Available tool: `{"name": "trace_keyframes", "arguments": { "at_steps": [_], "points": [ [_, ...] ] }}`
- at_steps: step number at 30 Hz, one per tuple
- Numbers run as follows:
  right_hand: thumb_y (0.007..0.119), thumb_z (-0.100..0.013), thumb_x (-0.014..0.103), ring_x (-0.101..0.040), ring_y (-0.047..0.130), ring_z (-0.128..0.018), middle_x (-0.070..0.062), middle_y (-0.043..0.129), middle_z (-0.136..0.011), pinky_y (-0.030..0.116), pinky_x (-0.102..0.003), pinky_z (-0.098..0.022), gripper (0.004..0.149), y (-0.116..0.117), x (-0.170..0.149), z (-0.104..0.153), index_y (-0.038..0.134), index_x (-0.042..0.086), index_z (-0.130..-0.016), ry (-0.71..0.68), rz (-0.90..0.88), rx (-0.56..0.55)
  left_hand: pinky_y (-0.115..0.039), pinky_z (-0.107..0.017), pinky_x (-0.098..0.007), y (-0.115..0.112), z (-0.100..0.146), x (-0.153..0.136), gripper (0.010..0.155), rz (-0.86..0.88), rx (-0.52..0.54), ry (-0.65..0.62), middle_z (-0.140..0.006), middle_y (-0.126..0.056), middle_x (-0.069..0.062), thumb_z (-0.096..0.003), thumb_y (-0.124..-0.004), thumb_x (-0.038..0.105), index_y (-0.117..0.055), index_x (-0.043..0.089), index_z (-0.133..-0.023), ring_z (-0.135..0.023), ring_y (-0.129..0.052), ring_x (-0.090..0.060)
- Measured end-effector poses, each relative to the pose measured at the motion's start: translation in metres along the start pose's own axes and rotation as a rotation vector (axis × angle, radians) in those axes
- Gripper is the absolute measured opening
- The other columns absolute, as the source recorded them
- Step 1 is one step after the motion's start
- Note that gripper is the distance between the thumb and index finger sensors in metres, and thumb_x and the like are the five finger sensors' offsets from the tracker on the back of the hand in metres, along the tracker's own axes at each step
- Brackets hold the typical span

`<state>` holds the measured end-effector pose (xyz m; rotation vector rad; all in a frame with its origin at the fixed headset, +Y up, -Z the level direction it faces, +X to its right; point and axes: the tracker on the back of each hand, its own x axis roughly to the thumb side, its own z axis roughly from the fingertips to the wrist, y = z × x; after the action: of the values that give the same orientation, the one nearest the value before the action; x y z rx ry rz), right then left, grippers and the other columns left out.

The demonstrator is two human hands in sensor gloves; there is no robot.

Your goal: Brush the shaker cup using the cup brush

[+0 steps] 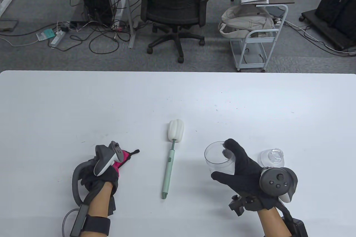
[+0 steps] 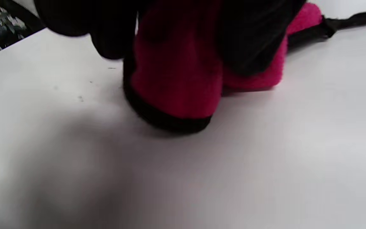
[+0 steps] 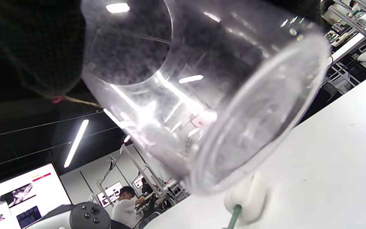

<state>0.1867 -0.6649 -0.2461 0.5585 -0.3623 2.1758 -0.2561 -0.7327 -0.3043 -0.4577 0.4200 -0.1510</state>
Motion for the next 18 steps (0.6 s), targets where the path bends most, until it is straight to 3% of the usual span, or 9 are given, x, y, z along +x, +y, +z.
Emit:
{"name": "trace_keyframes", "arguments": {
  "at_steps": [2,4,7,11,16,18],
  "points": [
    [0.087,-0.042,0.062,-0.047,0.085,-0.085,-0.023,0.055,-0.108,0.073,-0.061,-0.064,0.092,0.001,-0.002,0.000,0.033,0.028,-0.108,0.010,-0.015,0.001,-0.071,-0.064,-0.065,0.003,0.000,-0.005,0.053,0.039,0.204,-0.006,-0.083,-0.094,-0.013,-0.0520,-0.084,0.031,-0.070,0.016,-0.101,-0.070,-0.098,-0.035],
    [0.087,-0.042,0.062,-0.046,0.085,-0.085,-0.023,0.056,-0.107,0.074,-0.060,-0.063,0.089,0.003,-0.002,-0.001,0.035,0.029,-0.107,0.009,-0.054,0.015,-0.071,-0.064,-0.065,0.012,0.007,-0.011,0.049,0.115,0.248,-0.045,-0.079,-0.096,-0.011,-0.0527,-0.082,0.032,-0.073,0.013,-0.097,-0.067,-0.099,-0.033],
    [0.085,-0.041,0.064,-0.045,0.088,-0.082,-0.023,0.059,-0.105,0.077,-0.058,-0.061,0.084,0.011,0.007,-0.001,0.040,0.029,-0.103,-0.037,-0.158,0.004,-0.071,-0.063,-0.064,0.033,0.035,-0.012,0.048,0.361,0.368,-0.237,-0.079,-0.095,-0.010,-0.0533,-0.080,0.033,-0.071,0.011,-0.094,-0.068,-0.098,-0.034],
    [0.084,-0.041,0.064,-0.044,0.090,-0.079,-0.023,0.061,-0.103,0.079,-0.055,-0.059,0.074,0.031,0.032,0.001,0.048,0.029,-0.096,-0.102,-0.252,0.040,-0.072,-0.063,-0.065,0.045,0.094,0.018,0.048,0.682,0.354,-0.661,-0.090,-0.093,-0.011,-0.0531,-0.081,0.032,-0.068,0.012,-0.095,-0.081,-0.094,-0.041],
    [0.081,-0.042,0.064,-0.043,0.092,-0.077,-0.024,0.062,-0.102,0.082,-0.053,-0.057,0.065,0.044,0.049,0.006,0.054,0.029,-0.089,-0.153,-0.191,-0.022,-0.075,-0.065,-0.062,0.042,0.166,0.065,0.053,0.729,0.353,-1.078,-0.109,-0.076,-0.014,-0.0551,-0.076,0.026,-0.056,0.017,-0.103,-0.093,-0.086,-0.044],
    [0.079,-0.043,0.064,-0.043,0.093,-0.075,-0.026,0.062,-0.100,0.083,-0.052,-0.055,0.063,0.037,0.045,0.007,0.055,0.028,-0.088,-0.142,-0.227,-0.069,-0.072,-0.067,-0.063,0.036,0.173,0.068,0.063,0.741,0.341,-1.126,-0.115,-0.060,-0.019,-0.0558,-0.070,0.026,-0.040,0.012,-0.109,-0.101,-0.077,-0.046]
  ]
}}
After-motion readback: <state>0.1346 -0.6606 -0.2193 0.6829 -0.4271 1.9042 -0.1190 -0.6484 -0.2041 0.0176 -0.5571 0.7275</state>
